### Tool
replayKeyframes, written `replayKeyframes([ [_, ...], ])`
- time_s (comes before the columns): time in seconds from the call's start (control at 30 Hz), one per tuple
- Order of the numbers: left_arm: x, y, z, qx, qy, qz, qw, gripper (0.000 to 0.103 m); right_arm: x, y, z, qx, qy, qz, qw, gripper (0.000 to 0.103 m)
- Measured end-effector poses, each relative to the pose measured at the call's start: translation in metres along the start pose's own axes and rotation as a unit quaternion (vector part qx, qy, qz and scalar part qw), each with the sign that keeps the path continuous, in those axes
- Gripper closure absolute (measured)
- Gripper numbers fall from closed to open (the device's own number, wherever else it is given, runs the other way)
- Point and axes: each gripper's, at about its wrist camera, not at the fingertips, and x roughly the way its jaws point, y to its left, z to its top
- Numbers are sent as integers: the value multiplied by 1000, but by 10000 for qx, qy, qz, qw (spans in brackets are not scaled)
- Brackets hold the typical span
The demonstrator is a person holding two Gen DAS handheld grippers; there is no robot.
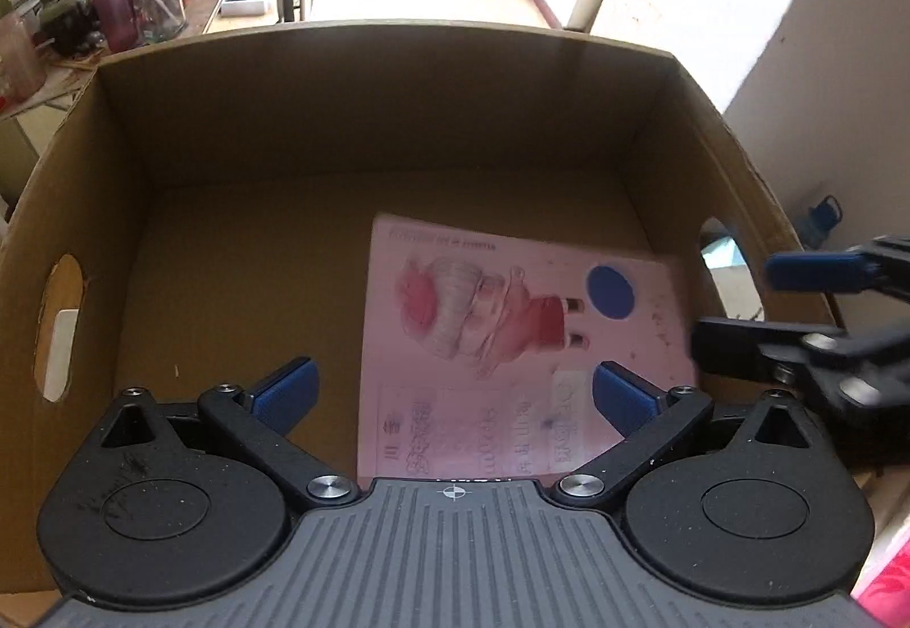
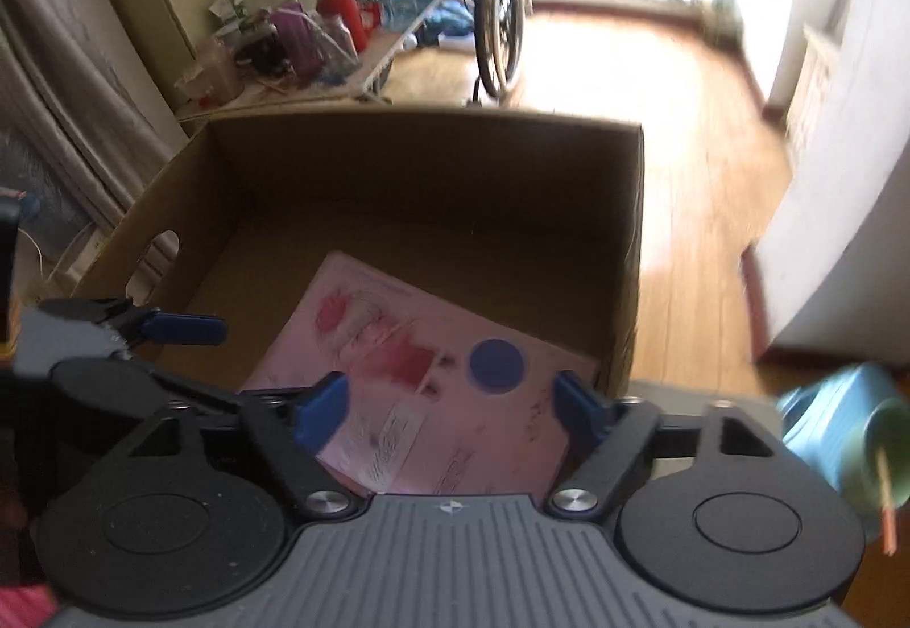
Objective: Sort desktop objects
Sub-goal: 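Lower the booklet into the box and open the right gripper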
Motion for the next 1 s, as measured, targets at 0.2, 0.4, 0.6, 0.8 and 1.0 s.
replayKeyframes([
  [0.2,-1,21,10,-351,302,-78,9989,0,-28,-10,7,187,-41,550,9983,15],
  [0.4,6,52,17,-1006,945,-181,9903,0,-1,-15,9,660,1275,1510,9781,35],
  [0.6,28,61,30,-1176,1471,-137,9820,0,54,-9,6,989,2479,1680,9489,40],
  [0.8,48,65,35,-1285,1902,-284,9729,0,95,11,-4,792,3277,1349,9317,40],
  [1.0,66,68,37,-1445,2192,-525,9635,0,120,15,-11,704,3637,1030,9231,40],
])
